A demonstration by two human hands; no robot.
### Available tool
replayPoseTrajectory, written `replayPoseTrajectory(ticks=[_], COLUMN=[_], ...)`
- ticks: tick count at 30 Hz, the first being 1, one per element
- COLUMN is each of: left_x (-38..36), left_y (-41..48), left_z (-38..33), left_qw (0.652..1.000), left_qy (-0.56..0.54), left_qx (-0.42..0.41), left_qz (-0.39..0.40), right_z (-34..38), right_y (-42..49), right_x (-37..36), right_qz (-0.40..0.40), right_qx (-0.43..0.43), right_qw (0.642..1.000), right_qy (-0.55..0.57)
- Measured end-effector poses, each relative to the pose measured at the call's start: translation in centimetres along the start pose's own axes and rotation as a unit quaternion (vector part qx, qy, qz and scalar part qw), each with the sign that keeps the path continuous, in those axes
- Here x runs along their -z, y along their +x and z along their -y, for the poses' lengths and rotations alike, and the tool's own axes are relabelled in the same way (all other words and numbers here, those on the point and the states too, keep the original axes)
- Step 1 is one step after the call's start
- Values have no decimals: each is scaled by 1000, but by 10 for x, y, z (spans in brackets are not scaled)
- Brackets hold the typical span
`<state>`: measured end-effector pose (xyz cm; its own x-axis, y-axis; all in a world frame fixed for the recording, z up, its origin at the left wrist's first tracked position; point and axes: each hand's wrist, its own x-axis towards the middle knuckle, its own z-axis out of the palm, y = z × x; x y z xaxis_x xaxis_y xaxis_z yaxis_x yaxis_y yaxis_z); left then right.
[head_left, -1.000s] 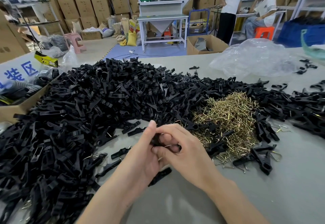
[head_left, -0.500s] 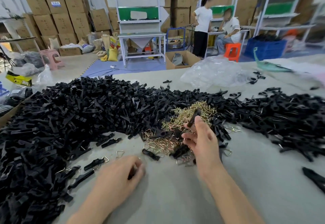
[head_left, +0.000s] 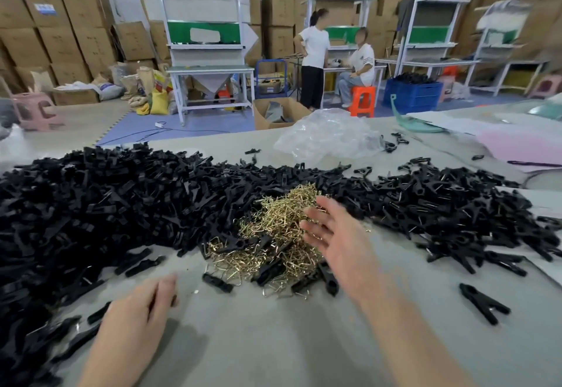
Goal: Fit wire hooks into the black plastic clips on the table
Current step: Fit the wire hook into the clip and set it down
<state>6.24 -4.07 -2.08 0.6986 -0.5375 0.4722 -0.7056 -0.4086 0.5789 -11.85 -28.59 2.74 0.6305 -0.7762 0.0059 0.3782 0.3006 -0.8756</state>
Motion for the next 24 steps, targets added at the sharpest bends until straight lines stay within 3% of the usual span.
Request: replayPoseTrajectory(ticks=[4, 7, 9, 11, 12, 14, 17, 20, 24], left_x=[17, 37, 48, 51, 50, 49, 40, 40, 24], left_y=[5, 8, 8, 7, 7, 9, 12, 12, 12], left_z=[2, 14, 30, 44, 46, 41, 46, 34, 0], left_qw=[986, 983, 976, 937, 921, 930, 950, 991, 972], left_qy=[-45, 78, 193, 341, 372, 338, 293, 65, -205], left_qx=[130, 126, 85, -24, -18, 82, 88, 115, 112], left_qz=[-94, -104, -56, 69, 115, 116, 65, -10, 1], right_z=[-52, -87, -103, -113, -116, -118, -118, -115, -113], right_y=[-20, -28, -30, -29, -28, -26, -26, -27, -31], right_x=[-61, -94, -106, -109, -108, -105, -102, -105, -110], right_qz=[78, 119, 135, 142, 144, 141, 134, 152, 232], right_qx=[42, 86, 107, 145, 169, 202, 208, 182, 105], right_qw=[982, 946, 926, 904, 893, 881, 886, 895, 912], right_qy=[-170, -289, -337, -375, -391, -404, -393, -378, -322])
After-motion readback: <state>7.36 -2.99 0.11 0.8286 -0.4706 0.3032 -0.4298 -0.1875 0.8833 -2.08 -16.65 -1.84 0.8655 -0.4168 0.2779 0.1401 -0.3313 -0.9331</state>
